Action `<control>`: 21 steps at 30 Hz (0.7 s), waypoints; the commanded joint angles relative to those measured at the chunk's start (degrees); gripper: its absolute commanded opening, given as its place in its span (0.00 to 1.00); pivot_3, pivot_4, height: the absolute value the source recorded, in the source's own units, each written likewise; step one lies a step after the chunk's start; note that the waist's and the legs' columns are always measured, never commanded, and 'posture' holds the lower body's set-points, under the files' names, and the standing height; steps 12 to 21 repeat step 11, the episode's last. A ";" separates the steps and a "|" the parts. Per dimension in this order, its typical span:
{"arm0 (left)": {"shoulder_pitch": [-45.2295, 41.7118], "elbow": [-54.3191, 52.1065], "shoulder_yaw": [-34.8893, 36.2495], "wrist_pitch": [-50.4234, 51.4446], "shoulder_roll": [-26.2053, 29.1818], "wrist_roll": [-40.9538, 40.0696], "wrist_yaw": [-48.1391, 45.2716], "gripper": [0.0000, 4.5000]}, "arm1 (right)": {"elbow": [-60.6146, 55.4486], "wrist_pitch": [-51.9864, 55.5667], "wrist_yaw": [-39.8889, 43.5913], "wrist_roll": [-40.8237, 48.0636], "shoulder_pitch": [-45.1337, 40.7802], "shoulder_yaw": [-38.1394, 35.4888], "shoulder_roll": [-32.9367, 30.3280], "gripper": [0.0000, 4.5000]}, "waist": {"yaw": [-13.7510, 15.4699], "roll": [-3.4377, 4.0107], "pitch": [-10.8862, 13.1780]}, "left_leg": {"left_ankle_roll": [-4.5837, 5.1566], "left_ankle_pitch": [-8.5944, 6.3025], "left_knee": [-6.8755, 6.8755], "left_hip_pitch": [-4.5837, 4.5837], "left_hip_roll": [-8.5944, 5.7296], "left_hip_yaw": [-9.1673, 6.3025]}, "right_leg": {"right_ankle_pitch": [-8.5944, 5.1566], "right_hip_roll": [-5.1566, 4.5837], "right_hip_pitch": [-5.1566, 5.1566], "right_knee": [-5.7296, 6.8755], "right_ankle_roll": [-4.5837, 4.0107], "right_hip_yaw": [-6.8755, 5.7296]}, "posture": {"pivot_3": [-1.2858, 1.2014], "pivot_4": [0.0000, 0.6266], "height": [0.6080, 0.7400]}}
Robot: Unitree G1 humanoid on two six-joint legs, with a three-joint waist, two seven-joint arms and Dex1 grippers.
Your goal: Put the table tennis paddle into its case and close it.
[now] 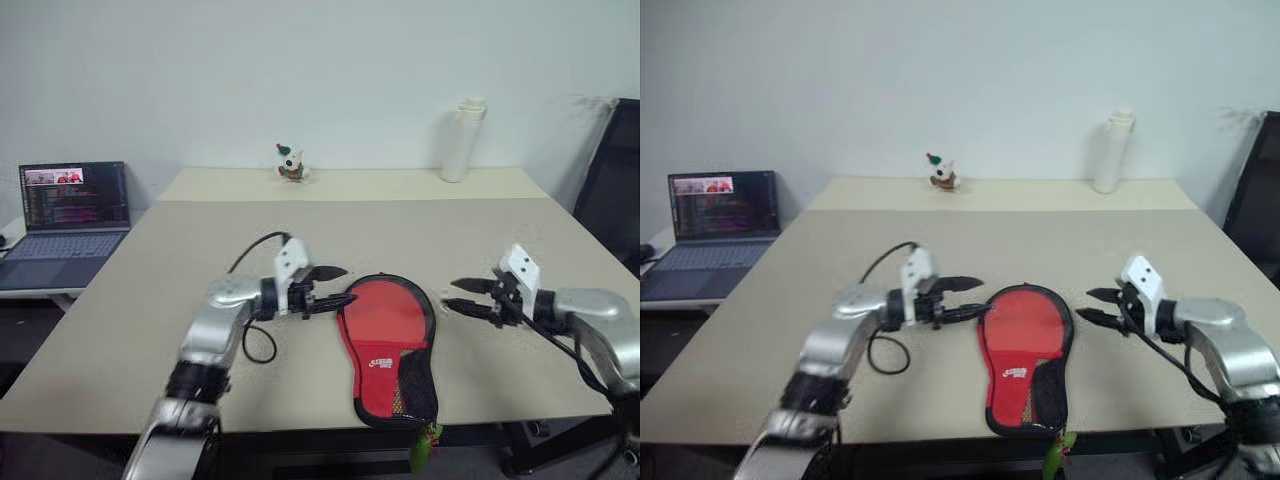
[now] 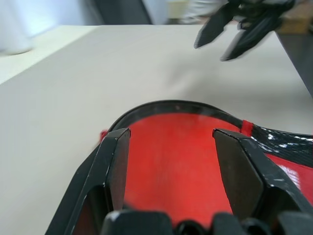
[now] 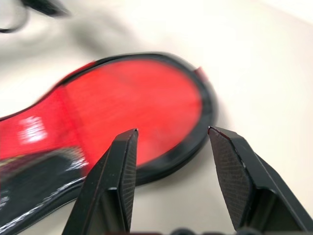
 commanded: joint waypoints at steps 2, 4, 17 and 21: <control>5.20 -10.66 2.05 5.91 2.31 -3.23 5.22 0.65 | 9.26 -6.82 3.17 -2.55 -4.99 -0.10 -0.32 0.54 | 0.53 0.00 0.02 | 0.00 0.00 0.03 -0.06 -0.03 -0.08 | 0.00 -0.04 0.01 -0.01 0.00 -0.02 | 0.52 0.24 1.00; 9.30 -13.16 3.22 6.89 3.79 -4.20 6.47 0.65 | 11.13 -7.36 3.87 -3.16 -6.04 0.17 -0.45 0.54 | 0.80 0.00 0.02 | 0.00 0.00 0.04 -0.07 -0.09 -0.07 | 0.01 -0.09 0.01 -0.02 0.00 -0.03 | 0.52 0.24 1.00; 14.11 -15.46 4.64 8.20 5.58 -6.66 11.43 0.65 | 10.77 -6.71 5.41 -5.12 -5.56 1.57 -1.11 0.54 | 0.97 0.02 0.04 | -0.01 0.01 0.04 -0.06 -0.06 -0.07 | 0.02 -0.13 0.00 0.00 -0.04 0.01 | 0.52 0.24 1.00; 14.11 -15.46 4.64 8.20 5.58 -6.66 11.43 0.65 | 10.77 -6.71 5.41 -5.12 -5.56 1.57 -1.11 0.54 | 0.97 0.02 0.04 | -0.01 0.01 0.04 -0.06 -0.06 -0.07 | 0.02 -0.13 0.00 0.00 -0.04 0.01 | 0.52 0.24 1.00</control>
